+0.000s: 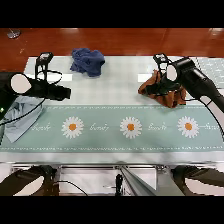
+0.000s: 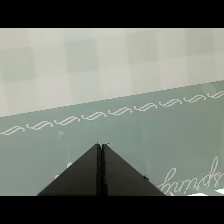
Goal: Fold the shirts.
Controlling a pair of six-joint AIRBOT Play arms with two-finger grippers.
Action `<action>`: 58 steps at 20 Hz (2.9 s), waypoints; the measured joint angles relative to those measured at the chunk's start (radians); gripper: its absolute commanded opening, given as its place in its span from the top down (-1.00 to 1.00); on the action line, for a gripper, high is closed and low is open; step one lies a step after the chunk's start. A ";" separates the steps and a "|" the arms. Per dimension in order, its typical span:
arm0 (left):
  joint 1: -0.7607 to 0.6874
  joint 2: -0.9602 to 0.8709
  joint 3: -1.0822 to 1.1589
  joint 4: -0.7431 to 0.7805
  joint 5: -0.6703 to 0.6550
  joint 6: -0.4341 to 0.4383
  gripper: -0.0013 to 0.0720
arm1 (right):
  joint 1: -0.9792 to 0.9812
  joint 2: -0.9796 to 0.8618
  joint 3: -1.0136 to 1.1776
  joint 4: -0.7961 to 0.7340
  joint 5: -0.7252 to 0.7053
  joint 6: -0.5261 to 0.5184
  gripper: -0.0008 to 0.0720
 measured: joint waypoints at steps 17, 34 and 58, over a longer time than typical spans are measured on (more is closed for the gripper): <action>0.000 -0.002 0.000 0.000 0.032 0.000 0.90 | 0.000 0.000 0.000 0.001 -0.043 0.003 0.90; 0.008 -0.143 0.000 0.007 0.346 0.092 -0.95 | -0.378 -0.131 0.003 -0.029 -0.535 0.164 -0.74; 0.137 0.504 -0.302 -0.180 -0.078 0.058 -0.95 | -0.423 0.512 0.385 0.844 -0.171 -0.501 0.91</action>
